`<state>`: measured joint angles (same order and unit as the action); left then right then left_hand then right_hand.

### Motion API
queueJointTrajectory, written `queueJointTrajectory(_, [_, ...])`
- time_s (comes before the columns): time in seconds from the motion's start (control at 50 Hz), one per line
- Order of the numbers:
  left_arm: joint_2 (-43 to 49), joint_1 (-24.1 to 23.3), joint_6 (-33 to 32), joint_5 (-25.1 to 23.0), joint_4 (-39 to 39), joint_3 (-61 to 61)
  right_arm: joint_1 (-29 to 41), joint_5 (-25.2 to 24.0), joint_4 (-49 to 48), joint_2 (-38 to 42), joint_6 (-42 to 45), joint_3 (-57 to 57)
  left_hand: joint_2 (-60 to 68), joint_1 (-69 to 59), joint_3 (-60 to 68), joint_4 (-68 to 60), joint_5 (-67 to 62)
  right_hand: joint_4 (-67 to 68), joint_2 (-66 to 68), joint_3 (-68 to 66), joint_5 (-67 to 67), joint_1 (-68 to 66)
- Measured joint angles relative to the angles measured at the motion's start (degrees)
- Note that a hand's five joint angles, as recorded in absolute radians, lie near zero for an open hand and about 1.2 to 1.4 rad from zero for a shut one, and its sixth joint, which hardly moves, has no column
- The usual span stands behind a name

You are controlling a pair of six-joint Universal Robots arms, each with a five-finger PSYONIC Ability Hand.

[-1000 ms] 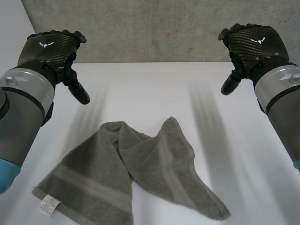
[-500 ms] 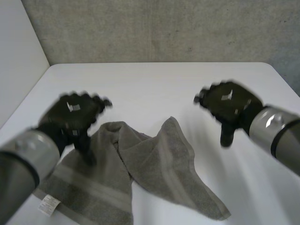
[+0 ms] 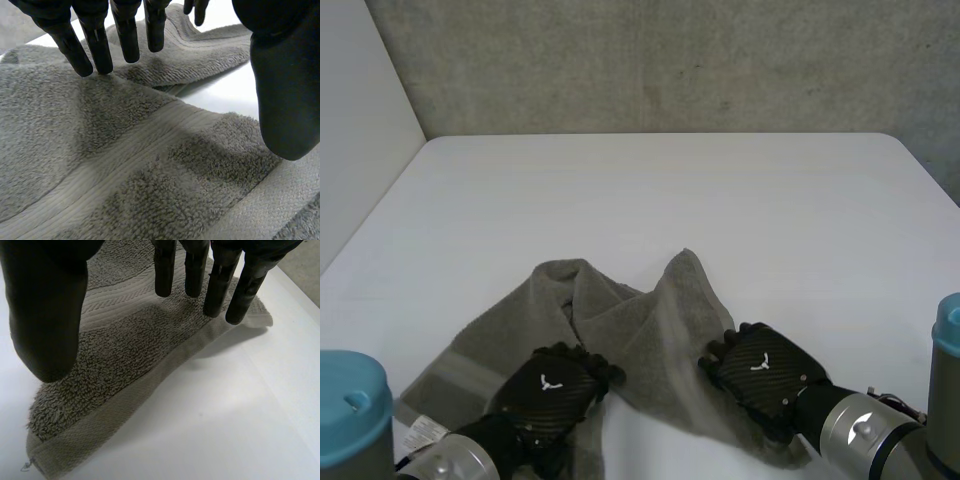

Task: Fold the towel.

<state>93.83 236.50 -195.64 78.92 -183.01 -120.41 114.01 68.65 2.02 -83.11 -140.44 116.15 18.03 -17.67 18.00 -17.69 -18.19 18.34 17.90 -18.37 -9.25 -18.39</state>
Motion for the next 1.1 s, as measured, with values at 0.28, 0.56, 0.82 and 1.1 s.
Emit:
queueJointTrajectory(0.28, [6.71,-2.46,-7.42,0.54,-1.75,-0.63,0.41,-0.07,-3.27,2.61,-2.78,0.94,17.10,-17.84,17.08,-17.71,-16.83,23.22,24.06,-23.23,-22.47,-23.12])
queueJointTrajectory(0.56, [8.51,-1.15,-7.99,1.89,-2.36,2.55,-0.24,0.56,-5.63,4.66,-4.32,-2.06,43.05,-39.42,56.26,-50.90,-68.57,57.67,57.22,-57.50,-57.64,-57.29])
queueJointTrajectory(0.82, [-0.75,6.71,-6.34,4.79,-6.15,8.69,1.69,0.16,-4.98,3.17,-5.15,-0.84,43.05,-39.42,56.26,-50.90,-68.74,-1.12,-0.25,1.19,3.73,0.62])
queueJointTrajectory(1.1, [0.74,23.42,0.13,4.16,-10.92,6.12,5.53,0.32,-9.03,2.32,-7.07,2.76,43.20,-39.56,56.30,-50.97,-68.47,-1.27,-0.10,1.12,1.93,0.53])
